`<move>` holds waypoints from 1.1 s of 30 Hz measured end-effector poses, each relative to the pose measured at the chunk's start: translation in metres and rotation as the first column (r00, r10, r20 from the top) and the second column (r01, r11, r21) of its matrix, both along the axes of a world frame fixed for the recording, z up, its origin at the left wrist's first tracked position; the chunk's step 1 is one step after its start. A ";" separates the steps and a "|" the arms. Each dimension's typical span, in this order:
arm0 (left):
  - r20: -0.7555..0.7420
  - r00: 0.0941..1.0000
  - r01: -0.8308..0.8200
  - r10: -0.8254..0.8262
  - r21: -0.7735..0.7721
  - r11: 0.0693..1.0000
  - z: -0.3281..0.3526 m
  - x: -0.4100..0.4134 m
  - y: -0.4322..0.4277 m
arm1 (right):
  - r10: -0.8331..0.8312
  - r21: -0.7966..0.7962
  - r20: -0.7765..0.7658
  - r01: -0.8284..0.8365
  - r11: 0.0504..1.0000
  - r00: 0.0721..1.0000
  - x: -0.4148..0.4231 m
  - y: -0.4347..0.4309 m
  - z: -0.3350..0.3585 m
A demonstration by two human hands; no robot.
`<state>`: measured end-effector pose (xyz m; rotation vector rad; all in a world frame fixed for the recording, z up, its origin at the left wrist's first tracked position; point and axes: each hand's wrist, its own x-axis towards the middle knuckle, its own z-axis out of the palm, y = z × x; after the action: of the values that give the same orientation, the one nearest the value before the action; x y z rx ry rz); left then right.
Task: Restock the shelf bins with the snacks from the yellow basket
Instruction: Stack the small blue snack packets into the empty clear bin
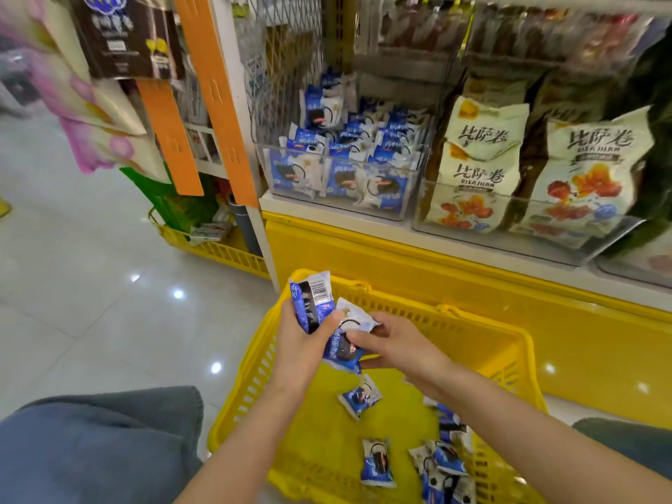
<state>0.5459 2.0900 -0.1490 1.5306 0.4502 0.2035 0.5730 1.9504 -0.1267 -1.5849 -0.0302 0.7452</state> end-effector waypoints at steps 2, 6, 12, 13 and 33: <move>0.027 0.998 0.066 -0.065 -0.069 0.995 0.014 0.006 0.002 | -0.082 0.024 0.027 0.082 0.996 0.996 0.006 -0.005 0.016; 0.047 0.975 0.224 -0.219 -0.179 0.958 0.039 0.015 0.004 | -0.217 0.116 0.034 0.212 0.970 0.976 0.022 -0.014 0.044; 0.122 0.967 0.243 -0.224 -0.179 0.953 0.074 0.037 0.006 | -0.199 0.155 0.071 0.186 0.970 0.977 0.039 -0.014 0.076; 0.132 0.964 0.253 -0.231 -0.189 0.949 0.080 0.041 0.008 | -0.206 0.170 0.069 0.192 0.967 0.976 0.042 -0.013 0.080; 0.241 0.971 0.048 0.000 -0.196 0.979 0.123 0.135 0.080 | -0.193 -0.207 0.549 0.356 0.911 0.813 0.225 0.071 0.157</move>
<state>0.6812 2.1696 -0.0256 1.2931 0.2514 0.3111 0.7981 2.0211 0.0304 -1.9962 -0.0787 0.0694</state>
